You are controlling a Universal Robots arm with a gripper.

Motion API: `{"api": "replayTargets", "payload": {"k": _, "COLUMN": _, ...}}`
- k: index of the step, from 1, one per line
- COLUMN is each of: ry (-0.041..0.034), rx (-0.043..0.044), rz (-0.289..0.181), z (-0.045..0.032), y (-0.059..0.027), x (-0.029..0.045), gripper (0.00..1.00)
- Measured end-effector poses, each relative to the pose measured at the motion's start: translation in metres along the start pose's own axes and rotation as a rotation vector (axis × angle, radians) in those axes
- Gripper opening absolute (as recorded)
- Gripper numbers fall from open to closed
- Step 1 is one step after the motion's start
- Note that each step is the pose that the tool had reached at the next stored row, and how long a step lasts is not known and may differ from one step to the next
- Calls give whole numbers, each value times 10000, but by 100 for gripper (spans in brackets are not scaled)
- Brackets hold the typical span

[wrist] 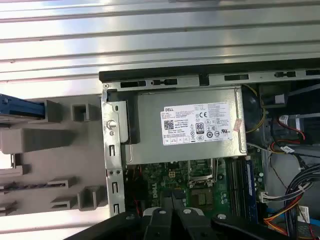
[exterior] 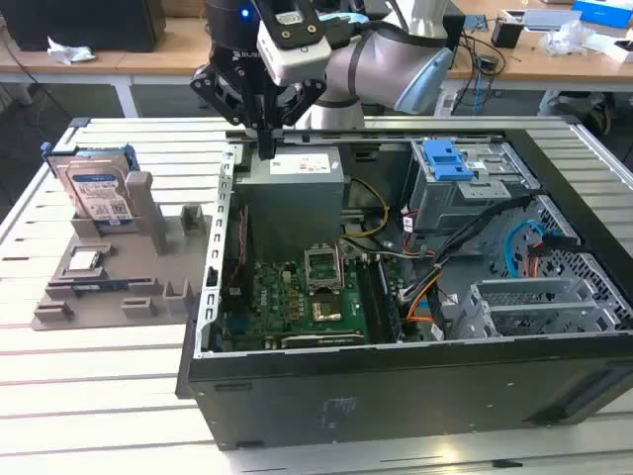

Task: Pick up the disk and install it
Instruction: 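Reach for the disk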

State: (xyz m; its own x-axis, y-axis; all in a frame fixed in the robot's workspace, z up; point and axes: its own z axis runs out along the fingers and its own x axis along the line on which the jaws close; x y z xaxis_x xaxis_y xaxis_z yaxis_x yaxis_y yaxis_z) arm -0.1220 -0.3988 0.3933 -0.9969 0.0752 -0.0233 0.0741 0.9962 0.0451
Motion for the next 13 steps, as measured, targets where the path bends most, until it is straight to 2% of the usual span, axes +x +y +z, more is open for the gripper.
{"api": "replayTargets", "payload": {"k": 1, "ry": 1, "rx": 1, "rz": 1, "z": -1, "y": -2, "x": 23, "gripper": 10}}
{"api": "replayTargets", "payload": {"k": 3, "ry": 0, "rx": 1, "rz": 0, "z": -4, "y": -11, "x": 149, "gripper": 10}}
{"api": "replayTargets", "payload": {"k": 5, "ry": 1, "rx": 1, "rz": 1, "z": -6, "y": -16, "x": 214, "gripper": 10}}
{"api": "replayTargets", "payload": {"k": 9, "ry": 0, "rx": 0, "rz": 1, "z": -11, "y": -30, "x": 402, "gripper": 10}}
{"api": "replayTargets", "payload": {"k": 13, "ry": 0, "rx": 1, "rz": -1, "z": -14, "y": -37, "x": 493, "gripper": 10}}
